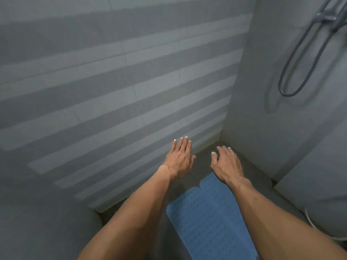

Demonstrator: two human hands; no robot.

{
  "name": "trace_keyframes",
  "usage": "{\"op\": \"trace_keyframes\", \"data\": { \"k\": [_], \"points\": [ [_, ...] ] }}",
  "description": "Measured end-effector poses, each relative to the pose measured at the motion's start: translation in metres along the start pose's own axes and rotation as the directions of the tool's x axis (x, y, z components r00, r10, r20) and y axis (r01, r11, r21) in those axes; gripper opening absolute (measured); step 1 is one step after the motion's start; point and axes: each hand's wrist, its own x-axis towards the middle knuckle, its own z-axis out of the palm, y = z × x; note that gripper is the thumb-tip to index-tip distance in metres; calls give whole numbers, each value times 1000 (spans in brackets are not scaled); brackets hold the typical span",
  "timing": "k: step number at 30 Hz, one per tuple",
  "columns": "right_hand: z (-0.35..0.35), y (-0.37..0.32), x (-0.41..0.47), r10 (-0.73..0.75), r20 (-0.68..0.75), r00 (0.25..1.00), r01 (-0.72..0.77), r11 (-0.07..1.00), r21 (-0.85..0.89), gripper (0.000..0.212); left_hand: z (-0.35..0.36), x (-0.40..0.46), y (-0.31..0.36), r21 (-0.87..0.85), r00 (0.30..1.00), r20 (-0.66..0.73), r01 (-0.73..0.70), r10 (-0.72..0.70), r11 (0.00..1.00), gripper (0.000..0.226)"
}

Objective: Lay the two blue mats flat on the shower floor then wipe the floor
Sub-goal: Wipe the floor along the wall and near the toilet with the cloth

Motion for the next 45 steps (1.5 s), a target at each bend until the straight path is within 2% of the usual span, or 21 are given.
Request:
{"op": "trace_keyframes", "data": {
  "k": [7, 11, 18, 23, 26, 31, 34, 37, 40, 45],
  "points": [
    [-23, -100, 7, -125, -68, 990, 129, 990, 63, 55, -67, -28, -84, 59, 987, -125, 106, -98, 993, 66],
    [-29, -160, 10, -247, -103, 964, 258, 959, 119, 54, -101, -51, -124, 50, 965, -192, 191, -179, 980, 66],
    [-23, -267, 6, -519, -77, 851, 524, 835, 165, 54, -149, -106, -190, 84, 883, -300, 401, -360, 912, 67],
    [-12, -343, -16, -699, -6, 715, 686, 700, 199, 54, -185, -165, -228, 119, 775, -372, 586, -511, 802, 68],
    [-2, -385, -39, -796, 39, 604, 773, 598, 213, 55, -209, -206, -246, 118, 679, -426, 697, -598, 707, 68],
    [22, -438, -84, -904, 164, 396, 875, 425, 232, 57, -232, -277, -257, 103, 466, -497, 869, -732, 483, 43],
    [31, -467, -111, -932, 216, 290, 911, 338, 235, 57, -238, -307, -258, 7, 297, -458, 944, -838, 331, 34],
    [36, -497, -132, -944, 250, 214, 939, 269, 215, 58, -237, -328, -260, -58, 186, -404, 972, -896, 228, 32],
    [38, -525, -142, -948, 264, 177, 948, 236, 211, 60, -231, -337, -264, -50, 152, -355, 982, -922, 181, 31],
    [47, -567, -136, -941, 279, 189, 936, 259, 238, 60, -219, -330, -277, -83, 151, -331, 979, -932, 188, 28]
  ]
}}
